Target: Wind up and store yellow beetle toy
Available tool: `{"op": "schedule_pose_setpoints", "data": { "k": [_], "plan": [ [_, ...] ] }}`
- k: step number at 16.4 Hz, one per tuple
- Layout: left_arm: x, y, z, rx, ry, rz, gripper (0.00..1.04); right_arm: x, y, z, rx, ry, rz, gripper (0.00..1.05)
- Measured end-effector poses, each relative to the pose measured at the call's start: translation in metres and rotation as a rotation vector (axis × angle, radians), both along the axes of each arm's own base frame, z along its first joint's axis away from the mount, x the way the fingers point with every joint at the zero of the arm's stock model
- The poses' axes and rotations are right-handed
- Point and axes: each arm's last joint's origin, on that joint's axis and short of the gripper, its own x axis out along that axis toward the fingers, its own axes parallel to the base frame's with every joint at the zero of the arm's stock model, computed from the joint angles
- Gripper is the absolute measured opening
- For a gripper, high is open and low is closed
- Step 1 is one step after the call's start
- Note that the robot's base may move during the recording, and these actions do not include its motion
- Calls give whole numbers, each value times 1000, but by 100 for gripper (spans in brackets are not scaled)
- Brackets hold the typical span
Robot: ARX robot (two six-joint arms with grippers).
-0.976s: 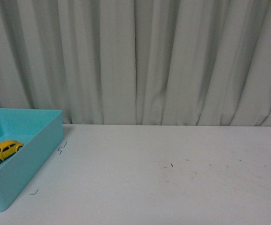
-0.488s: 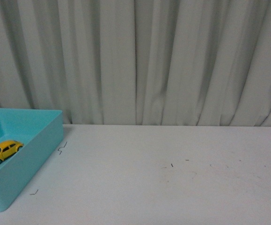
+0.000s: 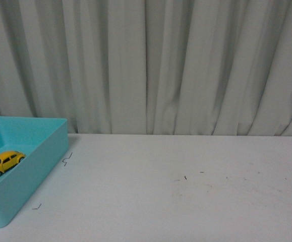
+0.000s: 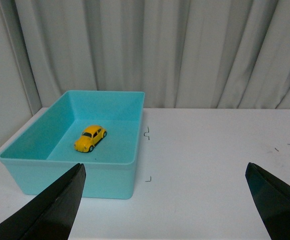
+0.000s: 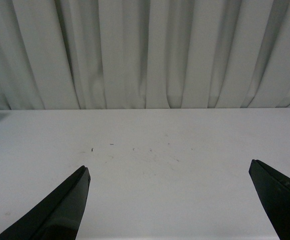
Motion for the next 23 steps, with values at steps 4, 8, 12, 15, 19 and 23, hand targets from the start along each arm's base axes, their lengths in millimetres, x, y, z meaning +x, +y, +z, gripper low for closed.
{"op": "schedule_pose_setpoints", "data": {
  "k": [4, 8, 12, 15, 19, 23],
  "plan": [
    [0, 0, 0, 0, 0, 0, 98, 0, 0, 0, 0, 0, 0, 98],
    [0, 0, 0, 0, 0, 0, 98, 0, 0, 0, 0, 0, 0, 98],
    [0, 0, 0, 0, -3, 0, 98, 0, 0, 0, 0, -3, 0, 98],
    [0, 0, 0, 0, -2, 1, 98, 0, 0, 0, 0, -2, 0, 98],
    [0, 0, 0, 0, 1, -1, 98, 0, 0, 0, 0, 0, 0, 98],
    [0, 0, 0, 0, 1, -1, 98, 0, 0, 0, 0, 0, -1, 98]
  ]
}}
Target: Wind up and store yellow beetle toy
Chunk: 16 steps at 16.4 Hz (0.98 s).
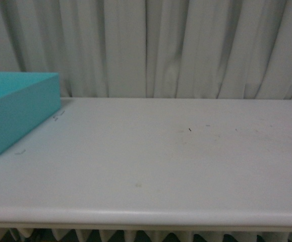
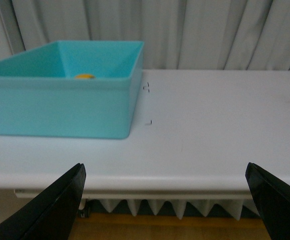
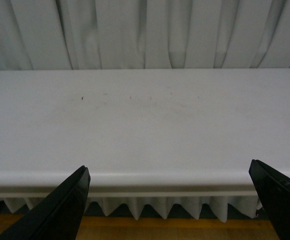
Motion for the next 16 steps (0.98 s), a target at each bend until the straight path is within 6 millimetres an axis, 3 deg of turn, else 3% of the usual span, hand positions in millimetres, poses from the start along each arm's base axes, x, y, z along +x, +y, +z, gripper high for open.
{"op": "schedule_pose_setpoints", "data": {
  "k": [16],
  "plan": [
    [0, 0, 0, 0, 4, 2, 98, 0, 0, 0, 4, 5, 0, 98]
  ]
}}
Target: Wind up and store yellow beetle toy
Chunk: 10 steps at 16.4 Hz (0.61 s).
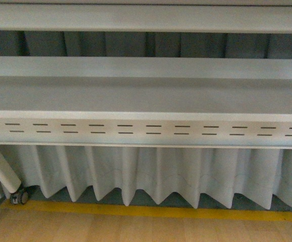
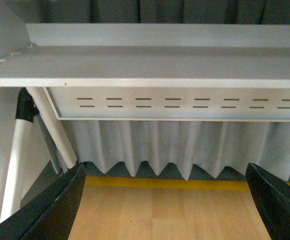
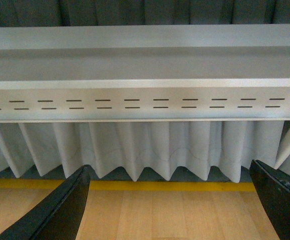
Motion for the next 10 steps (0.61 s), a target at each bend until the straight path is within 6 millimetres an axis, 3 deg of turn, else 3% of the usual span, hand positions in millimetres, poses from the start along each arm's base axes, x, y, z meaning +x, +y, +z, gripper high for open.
{"op": "schedule_pose_setpoints", "data": {
  "k": [10],
  "plan": [
    [0, 0, 0, 0, -3, -1, 98, 0, 0, 0, 0, -4, 1, 98]
  ]
}}
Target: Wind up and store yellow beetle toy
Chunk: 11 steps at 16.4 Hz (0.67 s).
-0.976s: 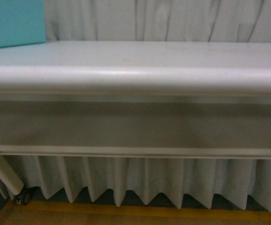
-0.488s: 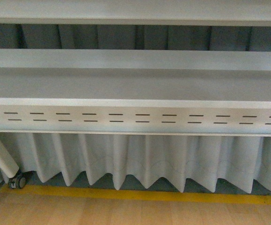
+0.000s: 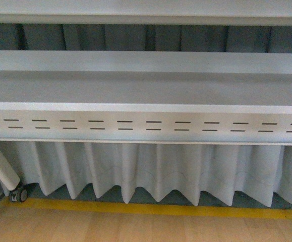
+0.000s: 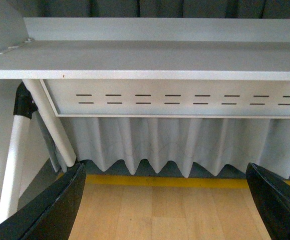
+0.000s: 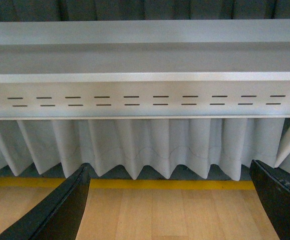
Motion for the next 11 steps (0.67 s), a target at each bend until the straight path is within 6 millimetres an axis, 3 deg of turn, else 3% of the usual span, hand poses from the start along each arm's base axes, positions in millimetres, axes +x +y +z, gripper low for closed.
{"op": "schedule_pose_setpoints", "data": {
  "k": [11],
  "plan": [
    [0, 0, 0, 0, 0, 0, 98, 0, 0, 0, 0, 0, 0, 98]
  ]
}}
